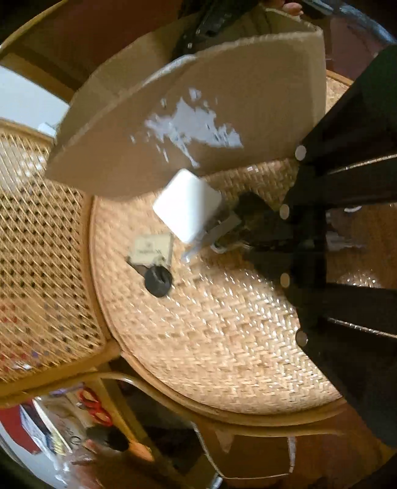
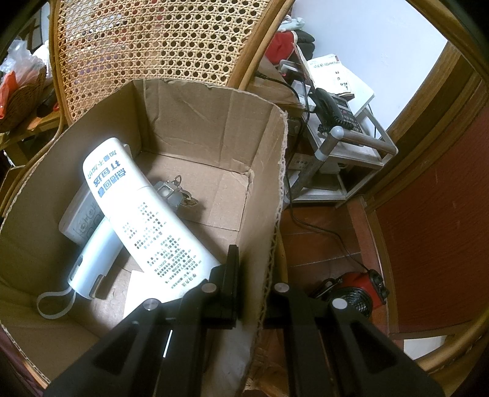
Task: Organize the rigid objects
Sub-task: 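Grasp the bunch of keys with the left tool and lift, then carry the keys into the box and open the left tool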
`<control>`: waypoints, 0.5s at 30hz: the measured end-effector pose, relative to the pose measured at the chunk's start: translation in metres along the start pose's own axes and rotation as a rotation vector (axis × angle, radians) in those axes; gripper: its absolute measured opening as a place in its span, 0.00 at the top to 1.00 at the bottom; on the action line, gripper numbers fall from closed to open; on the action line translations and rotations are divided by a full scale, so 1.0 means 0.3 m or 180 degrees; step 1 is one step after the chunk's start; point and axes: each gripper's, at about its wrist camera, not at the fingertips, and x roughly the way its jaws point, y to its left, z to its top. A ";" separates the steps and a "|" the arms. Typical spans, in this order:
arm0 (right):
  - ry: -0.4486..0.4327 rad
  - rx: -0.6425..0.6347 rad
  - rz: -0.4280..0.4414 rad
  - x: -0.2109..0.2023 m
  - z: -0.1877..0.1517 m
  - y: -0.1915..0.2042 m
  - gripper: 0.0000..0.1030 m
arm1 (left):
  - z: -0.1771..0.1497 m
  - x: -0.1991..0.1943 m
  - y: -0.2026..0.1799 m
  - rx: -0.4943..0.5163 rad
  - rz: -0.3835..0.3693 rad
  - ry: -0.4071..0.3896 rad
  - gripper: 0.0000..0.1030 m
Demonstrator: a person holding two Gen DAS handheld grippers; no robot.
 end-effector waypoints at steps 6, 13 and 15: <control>0.0000 -0.0001 -0.0003 0.000 0.000 0.000 0.92 | 0.000 -0.070 0.002 0.0002 -0.0093 -0.0248 0.97; 0.0004 0.0003 -0.0004 0.000 0.000 0.000 0.92 | 0.026 -0.202 0.036 -0.0095 -0.0118 -0.0649 0.97; 0.0005 0.0004 -0.0003 0.000 0.000 0.001 0.92 | 0.033 -0.231 0.038 -0.0044 0.0024 -0.0760 0.97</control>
